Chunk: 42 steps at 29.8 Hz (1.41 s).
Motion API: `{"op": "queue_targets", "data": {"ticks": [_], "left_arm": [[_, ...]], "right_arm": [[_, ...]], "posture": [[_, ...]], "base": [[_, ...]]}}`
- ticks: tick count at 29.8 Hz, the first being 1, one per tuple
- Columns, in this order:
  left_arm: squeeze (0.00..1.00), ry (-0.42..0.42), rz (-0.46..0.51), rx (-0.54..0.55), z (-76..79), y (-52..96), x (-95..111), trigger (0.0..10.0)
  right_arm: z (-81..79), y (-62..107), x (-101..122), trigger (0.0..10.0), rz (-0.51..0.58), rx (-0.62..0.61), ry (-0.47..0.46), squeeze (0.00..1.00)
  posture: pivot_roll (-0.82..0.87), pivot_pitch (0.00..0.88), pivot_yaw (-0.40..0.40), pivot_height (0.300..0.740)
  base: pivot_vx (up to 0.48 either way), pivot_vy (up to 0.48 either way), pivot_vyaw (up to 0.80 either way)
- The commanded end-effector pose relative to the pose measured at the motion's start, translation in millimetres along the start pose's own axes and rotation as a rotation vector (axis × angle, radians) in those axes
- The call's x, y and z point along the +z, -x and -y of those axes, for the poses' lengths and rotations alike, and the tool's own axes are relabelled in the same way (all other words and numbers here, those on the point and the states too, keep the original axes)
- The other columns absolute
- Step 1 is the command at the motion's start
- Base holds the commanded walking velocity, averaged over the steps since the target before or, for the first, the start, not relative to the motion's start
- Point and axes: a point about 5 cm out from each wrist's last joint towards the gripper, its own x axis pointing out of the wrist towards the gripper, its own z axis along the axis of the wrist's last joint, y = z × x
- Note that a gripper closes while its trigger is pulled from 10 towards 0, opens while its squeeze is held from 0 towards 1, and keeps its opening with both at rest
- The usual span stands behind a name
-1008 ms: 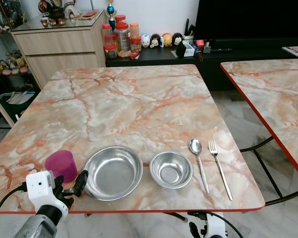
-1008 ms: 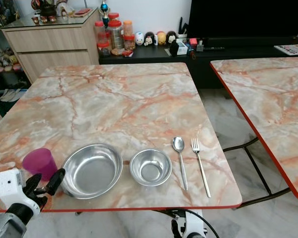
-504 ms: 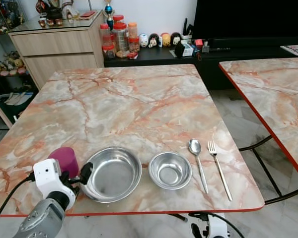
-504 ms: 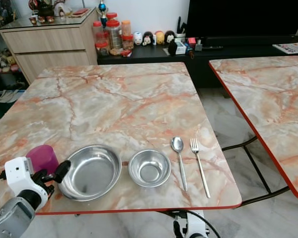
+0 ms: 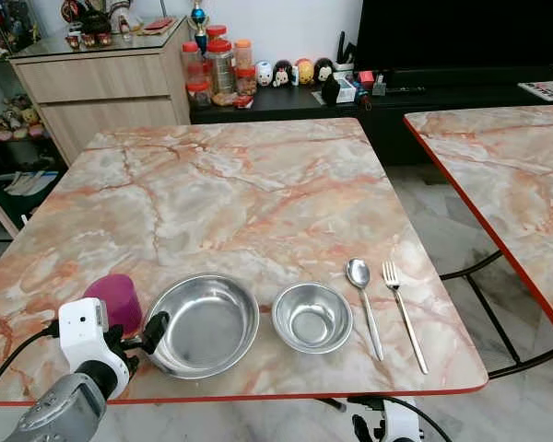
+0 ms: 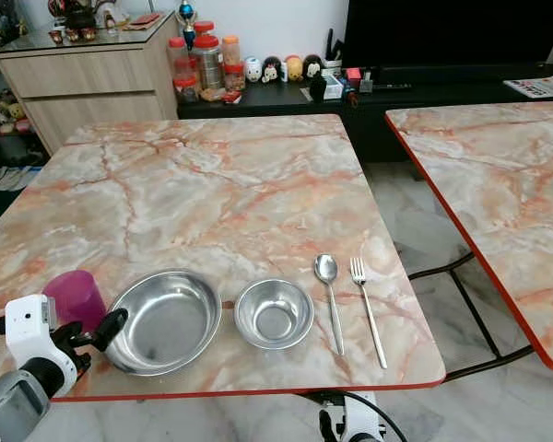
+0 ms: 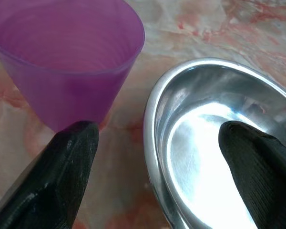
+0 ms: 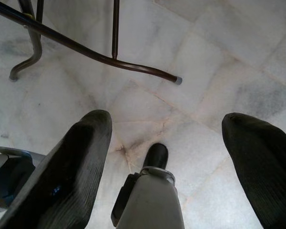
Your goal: Setting the table
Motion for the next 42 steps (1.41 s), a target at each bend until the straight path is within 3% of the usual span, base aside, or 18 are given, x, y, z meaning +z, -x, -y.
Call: {"op": "queue_targets", "data": {"ticks": [1,8,22,34,42], "left_arm": [[0.0,-0.034,-0.033,-0.031,2.0,2.6,-0.4,10.0],[0.0,-0.02,-0.062,-0.042,3.4,-0.2,-2.3,10.0],[0.0,-0.018,-0.105,-0.096,20.2,-14.0,-6.3,10.0],[0.0,-0.043,-0.123,-0.052,8.9,-10.6,-4.6,10.0],[0.0,-0.077,-0.149,-0.063,9.3,-10.3,-5.6,10.0]], "right_arm": [[-2.2,-0.9,3.0,10.0,0.007,0.006,0.003,0.0],[-2.6,-0.8,2.5,10.0,0.007,0.006,0.0,0.0],[-3.9,-1.0,2.5,10.0,0.009,0.004,-0.014,0.0],[-4.2,-0.1,-2.1,10.0,0.001,-0.003,-0.03,0.0],[-4.7,-0.5,-0.3,10.0,0.007,-0.001,-0.027,0.0]], "posture": [[0.22,0.0,0.037,0.74],[0.21,0.0,0.041,0.74],[0.2,0.0,0.045,0.74],[0.2,0.0,0.054,0.74],[0.2,0.0,0.053,0.74]], "base": [[0.0,0.0,0.0],[0.0,0.0,0.0],[0.0,0.0,0.0],[0.0,0.0,0.0],[0.0,0.0,0.0]]}}
